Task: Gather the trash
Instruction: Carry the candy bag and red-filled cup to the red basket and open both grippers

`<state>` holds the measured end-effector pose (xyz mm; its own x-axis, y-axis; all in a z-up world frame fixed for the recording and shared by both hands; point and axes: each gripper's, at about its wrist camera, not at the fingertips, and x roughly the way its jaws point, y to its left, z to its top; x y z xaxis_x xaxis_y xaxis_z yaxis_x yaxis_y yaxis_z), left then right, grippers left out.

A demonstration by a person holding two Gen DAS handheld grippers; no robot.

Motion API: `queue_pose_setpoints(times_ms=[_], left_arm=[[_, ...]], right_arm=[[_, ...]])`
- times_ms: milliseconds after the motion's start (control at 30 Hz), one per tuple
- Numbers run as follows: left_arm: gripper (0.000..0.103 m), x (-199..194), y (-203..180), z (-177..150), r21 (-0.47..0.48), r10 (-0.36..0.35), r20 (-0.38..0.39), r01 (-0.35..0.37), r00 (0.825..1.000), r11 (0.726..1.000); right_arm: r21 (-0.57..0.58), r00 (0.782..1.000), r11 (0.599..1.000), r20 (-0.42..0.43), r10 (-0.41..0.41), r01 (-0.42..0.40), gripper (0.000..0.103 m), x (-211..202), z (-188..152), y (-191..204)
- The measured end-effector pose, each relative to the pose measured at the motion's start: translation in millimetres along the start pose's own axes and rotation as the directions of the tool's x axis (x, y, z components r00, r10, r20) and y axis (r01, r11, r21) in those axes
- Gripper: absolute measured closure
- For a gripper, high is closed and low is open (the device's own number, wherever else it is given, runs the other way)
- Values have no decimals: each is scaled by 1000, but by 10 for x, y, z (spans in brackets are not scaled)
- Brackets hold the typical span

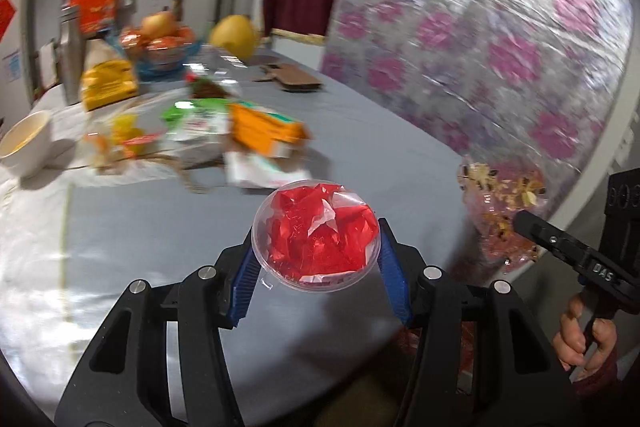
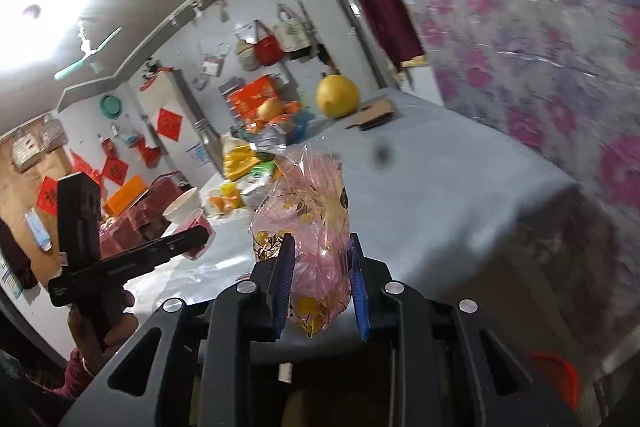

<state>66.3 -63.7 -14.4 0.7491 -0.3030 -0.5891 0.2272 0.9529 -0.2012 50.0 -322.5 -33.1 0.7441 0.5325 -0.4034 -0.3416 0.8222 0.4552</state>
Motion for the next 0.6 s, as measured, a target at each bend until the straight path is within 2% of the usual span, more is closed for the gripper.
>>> queue_pose_setpoints(times_ms=[300, 433, 600], left_arm=[[49, 392, -954, -110, 116, -119, -92, 129, 989, 985], [49, 627, -1333, -198, 161, -154, -159, 180, 975, 970], [49, 916, -1748, -362, 205, -198, -248, 251, 948, 946]], right_arm=[[26, 993, 993, 21, -119, 118, 76, -560, -219, -595], [60, 986, 984, -1, -169, 169, 76, -702, -365, -898], [118, 970, 964, -60, -234, 240, 76, -780, -612, -1295]])
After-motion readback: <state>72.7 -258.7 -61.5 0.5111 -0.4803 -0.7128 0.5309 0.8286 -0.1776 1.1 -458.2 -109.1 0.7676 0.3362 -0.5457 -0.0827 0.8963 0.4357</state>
